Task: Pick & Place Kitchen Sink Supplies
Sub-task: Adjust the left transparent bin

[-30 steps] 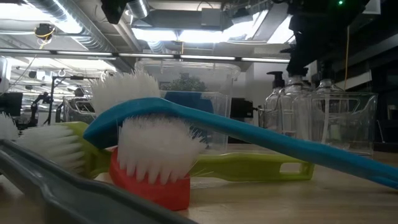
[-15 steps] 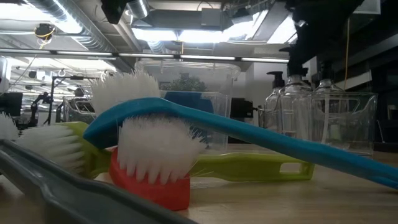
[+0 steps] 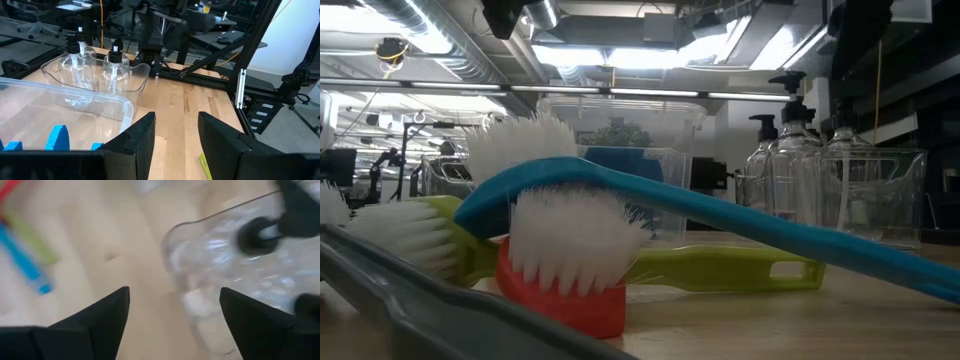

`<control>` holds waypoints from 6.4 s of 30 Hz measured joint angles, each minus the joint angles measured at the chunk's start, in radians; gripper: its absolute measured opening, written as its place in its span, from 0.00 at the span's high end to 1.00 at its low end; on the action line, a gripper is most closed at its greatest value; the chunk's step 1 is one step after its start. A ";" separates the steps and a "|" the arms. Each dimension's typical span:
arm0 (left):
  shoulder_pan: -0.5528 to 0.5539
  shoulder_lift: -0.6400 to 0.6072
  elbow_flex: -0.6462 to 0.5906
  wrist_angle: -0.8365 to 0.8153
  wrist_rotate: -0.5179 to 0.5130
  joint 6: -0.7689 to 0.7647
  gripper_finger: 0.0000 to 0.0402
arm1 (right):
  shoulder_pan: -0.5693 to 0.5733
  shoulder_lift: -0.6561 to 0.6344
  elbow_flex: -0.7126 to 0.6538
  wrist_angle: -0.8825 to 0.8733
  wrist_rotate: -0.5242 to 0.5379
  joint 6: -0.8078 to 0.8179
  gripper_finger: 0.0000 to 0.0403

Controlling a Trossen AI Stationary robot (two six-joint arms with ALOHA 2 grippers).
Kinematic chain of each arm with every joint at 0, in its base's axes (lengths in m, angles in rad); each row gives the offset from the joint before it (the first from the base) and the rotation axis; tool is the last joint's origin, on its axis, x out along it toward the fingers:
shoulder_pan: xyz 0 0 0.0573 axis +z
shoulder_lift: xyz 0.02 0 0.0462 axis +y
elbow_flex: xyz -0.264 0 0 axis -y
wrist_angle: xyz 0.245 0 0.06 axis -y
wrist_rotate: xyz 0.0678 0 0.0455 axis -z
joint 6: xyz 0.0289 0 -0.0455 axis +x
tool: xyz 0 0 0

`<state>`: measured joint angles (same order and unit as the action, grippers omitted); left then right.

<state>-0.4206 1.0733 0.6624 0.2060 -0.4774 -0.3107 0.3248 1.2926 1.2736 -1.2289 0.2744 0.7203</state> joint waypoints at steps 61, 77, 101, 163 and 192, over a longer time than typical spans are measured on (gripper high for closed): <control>0.005 0.000 0.000 -0.026 -0.003 0.017 0.64 | 0.137 -1.266 -1.267 1.272 -0.350 -0.830 0.23; 0.149 0.009 0.007 -0.089 0.086 0.141 0.64 | 0.137 -1.278 -1.265 1.245 -0.319 -0.821 0.23; 0.289 0.051 0.021 -0.046 0.033 0.364 0.64 | 0.137 -1.269 -1.265 1.247 -0.328 -0.797 0.23; 0.324 0.051 0.030 0.228 0.075 0.511 0.64 | 0.138 -1.268 -1.265 1.246 -0.328 -0.701 0.23; -0.260 0.296 0.396 -0.393 -0.020 0.254 0.64 | 0.138 -1.268 -1.265 1.246 -0.327 -0.699 0.23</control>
<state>-0.6803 1.3691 1.0589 -0.1874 -0.4972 -0.0571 0.4625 0.0242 0.0090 0.0174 -0.0528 0.0212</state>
